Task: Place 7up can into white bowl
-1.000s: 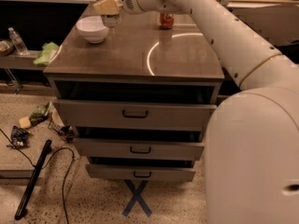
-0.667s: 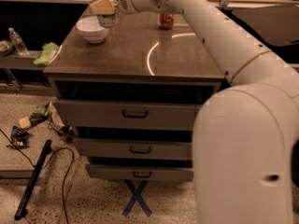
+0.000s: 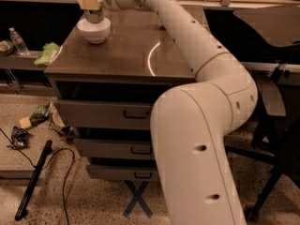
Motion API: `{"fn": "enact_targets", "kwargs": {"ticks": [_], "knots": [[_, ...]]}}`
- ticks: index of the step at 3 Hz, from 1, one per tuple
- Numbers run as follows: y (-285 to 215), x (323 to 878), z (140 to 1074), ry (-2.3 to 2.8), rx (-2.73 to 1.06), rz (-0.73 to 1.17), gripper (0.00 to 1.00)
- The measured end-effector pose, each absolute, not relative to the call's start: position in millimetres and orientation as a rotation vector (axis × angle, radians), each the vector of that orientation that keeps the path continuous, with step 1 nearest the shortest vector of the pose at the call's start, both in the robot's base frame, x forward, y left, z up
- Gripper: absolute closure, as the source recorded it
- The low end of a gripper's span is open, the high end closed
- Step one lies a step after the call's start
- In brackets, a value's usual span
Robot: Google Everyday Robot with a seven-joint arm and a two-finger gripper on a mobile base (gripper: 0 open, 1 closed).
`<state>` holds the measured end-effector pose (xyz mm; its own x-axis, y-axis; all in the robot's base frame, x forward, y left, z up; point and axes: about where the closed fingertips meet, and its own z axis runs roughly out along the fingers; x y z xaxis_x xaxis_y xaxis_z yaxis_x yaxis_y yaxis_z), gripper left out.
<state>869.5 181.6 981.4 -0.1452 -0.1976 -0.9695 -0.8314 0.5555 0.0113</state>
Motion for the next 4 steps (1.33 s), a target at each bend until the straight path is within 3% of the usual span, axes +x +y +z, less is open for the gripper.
{"fn": "enact_targets", "kwargs": {"ticks": [1, 4], "knots": [[205.8, 886.0, 982.8, 1.64, -0.868, 0.721, 0.97], [224.3, 905.3, 937.5, 1.679, -0.903, 0.725, 0.27]]}}
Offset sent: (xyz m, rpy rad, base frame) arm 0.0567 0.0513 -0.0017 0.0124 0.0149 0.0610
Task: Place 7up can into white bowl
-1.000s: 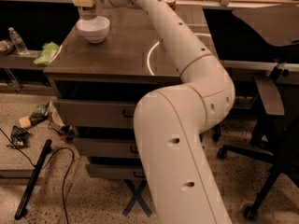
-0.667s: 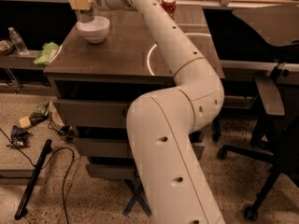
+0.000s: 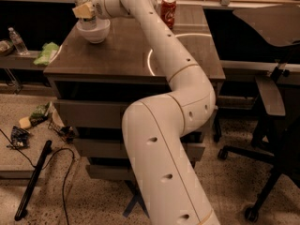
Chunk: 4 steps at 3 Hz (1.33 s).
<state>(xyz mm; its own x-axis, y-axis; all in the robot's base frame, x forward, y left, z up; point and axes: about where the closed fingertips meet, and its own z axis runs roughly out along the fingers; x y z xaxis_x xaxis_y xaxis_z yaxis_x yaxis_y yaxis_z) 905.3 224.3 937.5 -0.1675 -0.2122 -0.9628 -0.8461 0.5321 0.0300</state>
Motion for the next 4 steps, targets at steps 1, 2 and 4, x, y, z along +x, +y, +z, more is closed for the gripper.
{"fn": "enact_targets", "kwargs": {"ticks": [1, 2, 4], "knots": [[214.6, 916.6, 930.9, 1.684, -0.881, 0.691, 0.0], [208.1, 922.0, 929.2, 1.683, -0.87, 0.672, 0.0], [184.3, 917.5, 946.0, 1.659, -0.869, 0.673, 0.0]]}}
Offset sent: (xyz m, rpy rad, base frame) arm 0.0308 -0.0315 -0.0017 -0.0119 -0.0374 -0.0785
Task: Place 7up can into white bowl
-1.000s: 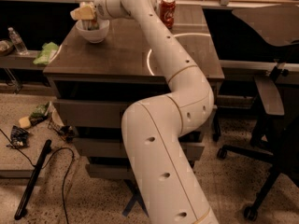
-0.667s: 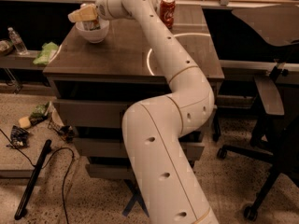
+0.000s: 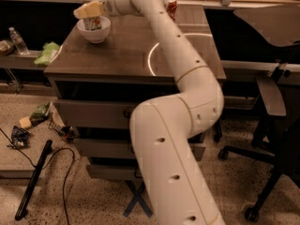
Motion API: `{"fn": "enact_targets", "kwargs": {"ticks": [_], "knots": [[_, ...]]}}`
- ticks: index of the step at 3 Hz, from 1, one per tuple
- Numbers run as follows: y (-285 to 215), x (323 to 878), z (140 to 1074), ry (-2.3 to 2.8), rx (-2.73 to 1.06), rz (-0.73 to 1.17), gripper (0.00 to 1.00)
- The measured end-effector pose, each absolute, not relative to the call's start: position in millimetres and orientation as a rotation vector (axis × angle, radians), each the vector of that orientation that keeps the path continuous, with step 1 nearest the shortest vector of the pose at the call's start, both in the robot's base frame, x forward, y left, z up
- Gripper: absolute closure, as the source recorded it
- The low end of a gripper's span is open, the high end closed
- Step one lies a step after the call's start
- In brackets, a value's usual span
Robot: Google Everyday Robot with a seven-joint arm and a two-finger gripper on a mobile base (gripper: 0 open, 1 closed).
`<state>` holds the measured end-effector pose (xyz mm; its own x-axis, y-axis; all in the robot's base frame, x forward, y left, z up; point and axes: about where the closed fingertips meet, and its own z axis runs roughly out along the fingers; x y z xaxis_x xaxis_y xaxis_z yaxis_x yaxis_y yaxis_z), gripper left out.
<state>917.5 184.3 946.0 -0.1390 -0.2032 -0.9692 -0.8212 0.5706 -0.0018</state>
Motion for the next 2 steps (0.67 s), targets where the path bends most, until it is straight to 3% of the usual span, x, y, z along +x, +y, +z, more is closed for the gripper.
{"fn": "enact_targets", "kwargs": {"ticks": [1, 2], "knots": [[53.5, 889.4, 1029.1, 1.594, -0.825, 0.569, 0.0], [75.0, 893.6, 1017.0, 1.601, -0.832, 0.591, 0.0]]}}
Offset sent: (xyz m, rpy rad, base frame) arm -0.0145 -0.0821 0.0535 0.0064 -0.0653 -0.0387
